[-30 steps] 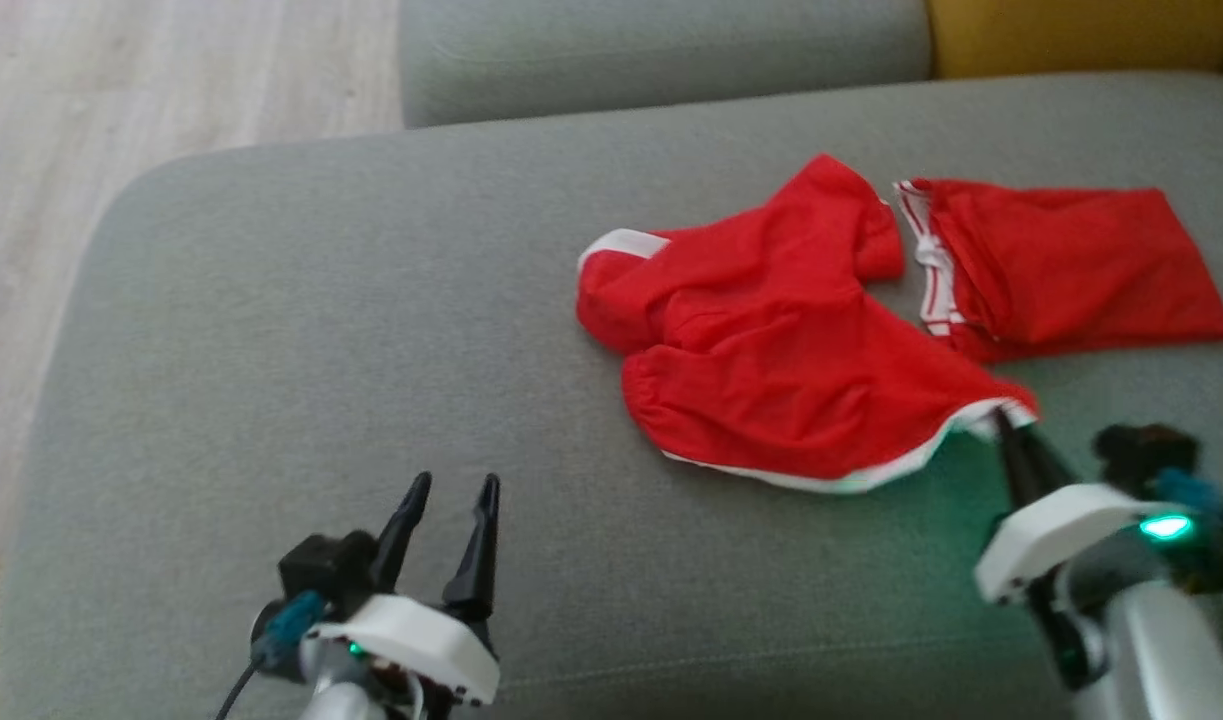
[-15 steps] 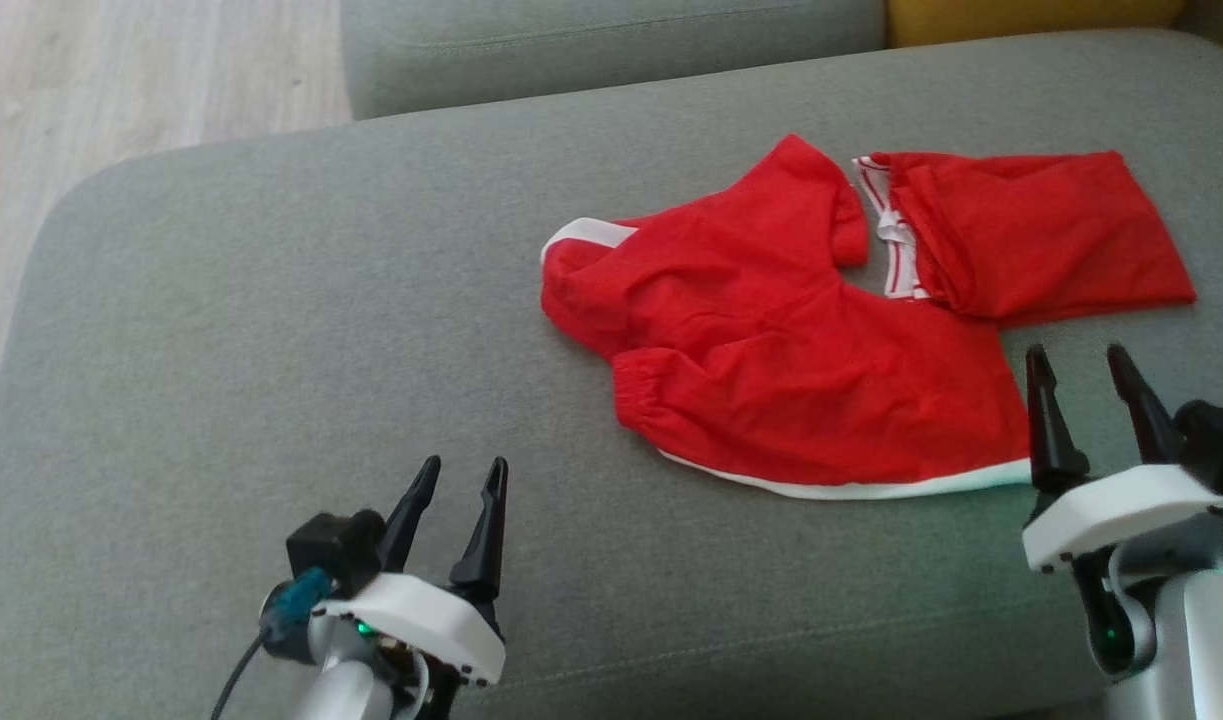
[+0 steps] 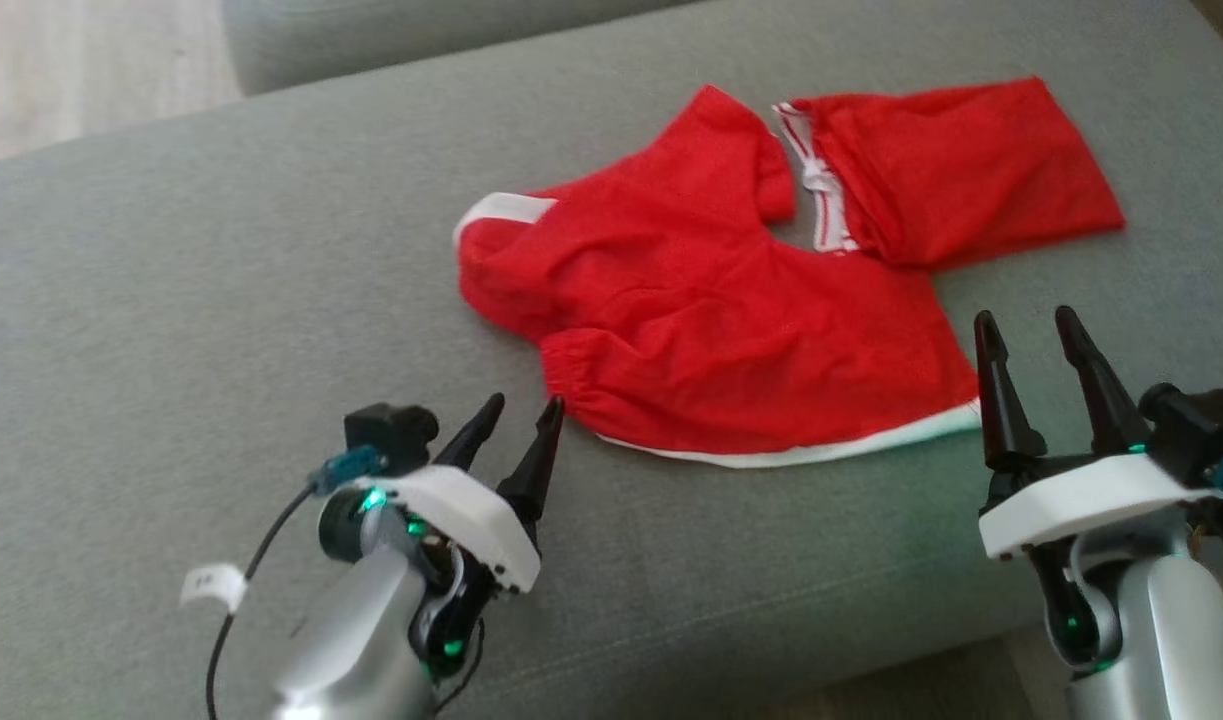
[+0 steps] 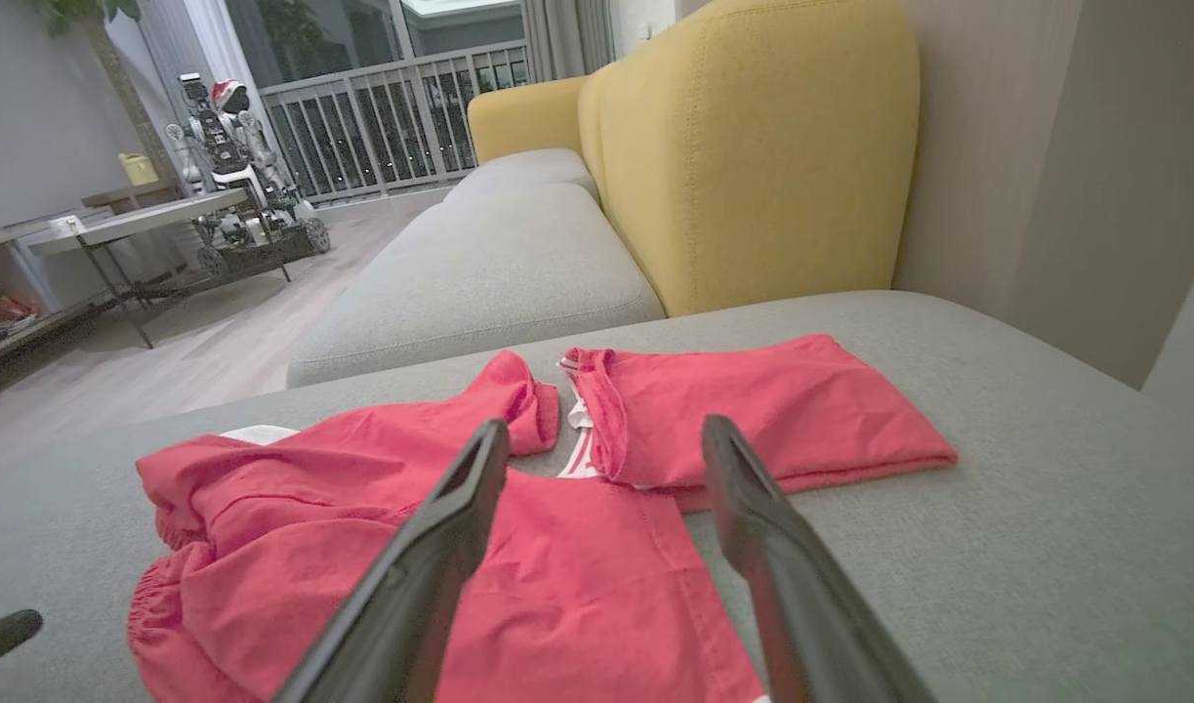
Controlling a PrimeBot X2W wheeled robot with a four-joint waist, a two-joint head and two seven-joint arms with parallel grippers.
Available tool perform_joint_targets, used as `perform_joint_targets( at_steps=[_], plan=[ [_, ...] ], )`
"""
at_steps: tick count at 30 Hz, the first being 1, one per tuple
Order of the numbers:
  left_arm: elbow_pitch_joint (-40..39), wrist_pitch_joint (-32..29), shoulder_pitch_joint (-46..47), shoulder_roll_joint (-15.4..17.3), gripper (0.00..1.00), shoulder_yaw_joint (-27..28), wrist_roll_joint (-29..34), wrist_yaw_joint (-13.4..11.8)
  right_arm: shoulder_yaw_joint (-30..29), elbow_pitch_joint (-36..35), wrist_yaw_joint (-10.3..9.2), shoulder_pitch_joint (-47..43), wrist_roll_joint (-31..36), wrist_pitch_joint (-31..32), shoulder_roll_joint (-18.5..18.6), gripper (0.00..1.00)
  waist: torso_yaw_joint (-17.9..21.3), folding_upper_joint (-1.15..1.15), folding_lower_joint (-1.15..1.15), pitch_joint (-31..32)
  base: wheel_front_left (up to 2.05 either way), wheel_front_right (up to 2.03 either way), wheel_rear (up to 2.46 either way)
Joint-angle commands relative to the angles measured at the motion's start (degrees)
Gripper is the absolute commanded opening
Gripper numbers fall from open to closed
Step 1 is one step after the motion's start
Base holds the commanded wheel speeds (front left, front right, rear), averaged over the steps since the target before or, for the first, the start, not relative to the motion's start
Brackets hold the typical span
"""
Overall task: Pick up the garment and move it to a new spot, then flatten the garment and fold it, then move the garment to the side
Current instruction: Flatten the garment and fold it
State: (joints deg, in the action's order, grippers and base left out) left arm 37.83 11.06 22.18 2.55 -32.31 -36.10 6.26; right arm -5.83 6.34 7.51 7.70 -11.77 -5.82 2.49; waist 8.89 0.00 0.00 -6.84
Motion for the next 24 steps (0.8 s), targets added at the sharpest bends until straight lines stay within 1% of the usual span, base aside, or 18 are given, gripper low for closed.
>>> perform_joint_targets(
  at_steps=[1, 6, 12, 19, 20, 21, 22, 24],
  plan=[
    [-0.7, 0.3, 3.0, 0.3, 1.00, 1.5, -0.1, 0.3, 1.6, -2.2, -0.02, 2.1, -0.4, -0.7, 0.4, 1.00, 1.3, 0.00, 0.00, -1.1, 0.00, 0.00, 0.00],
    [4.8, 1.1, 7.6, 0.3, 1.00, 0.3, -2.5, 0.8, 2.1, -1.4, -0.02, 2.4, -1.4, -1.6, 0.4, 1.00, 3.1, 0.00, 0.00, -2.4, 0.00, 0.00, 0.00],
    [9.3, 1.2, 10.7, 0.3, 1.00, -2.8, -4.4, 1.1, 2.4, 0.6, -0.02, 3.0, -2.6, -2.6, 0.4, 1.00, 4.0, 0.00, 0.00, -3.3, 0.00, 0.00, 0.00],
    [14.3, 2.2, 13.5, 0.3, 1.00, -4.0, -6.2, 1.2, 2.8, 2.2, -0.02, 4.0, -2.4, -3.6, 0.4, 1.00, 4.9, 0.00, 0.00, -4.0, 0.00, 0.00, 0.00],
    [14.6, 2.3, 13.7, 0.3, 0.87, -4.2, -6.6, 1.2, 2.8, 2.4, -0.02, 4.0, -2.4, -3.7, 0.4, 1.00, 5.0, 0.00, 0.00, -4.0, 0.00, 0.00, 0.00],
    [14.5, 2.4, 13.9, 0.3, 0.19, -4.8, -7.2, 1.2, 2.8, 2.6, -0.02, 4.0, -2.5, -3.8, 0.4, 1.00, 5.1, 0.00, 0.00, -4.0, 0.00, 0.00, 0.00],
    [14.2, 2.5, 13.9, 0.3, 0.00, -5.4, -7.7, 1.2, 2.8, 2.8, -0.02, 4.0, -2.5, -3.9, 0.4, 1.00, 5.1, 0.00, 0.00, -4.0, 0.00, 0.00, 0.00],
    [14.0, 2.8, 14.2, 0.3, 0.00, -6.3, -8.4, 1.2, 2.7, 3.3, -0.02, 3.9, -2.4, -4.0, 0.4, 1.00, 4.9, 0.00, 0.00, -3.9, 0.00, 0.00, 0.00]
  ],
)
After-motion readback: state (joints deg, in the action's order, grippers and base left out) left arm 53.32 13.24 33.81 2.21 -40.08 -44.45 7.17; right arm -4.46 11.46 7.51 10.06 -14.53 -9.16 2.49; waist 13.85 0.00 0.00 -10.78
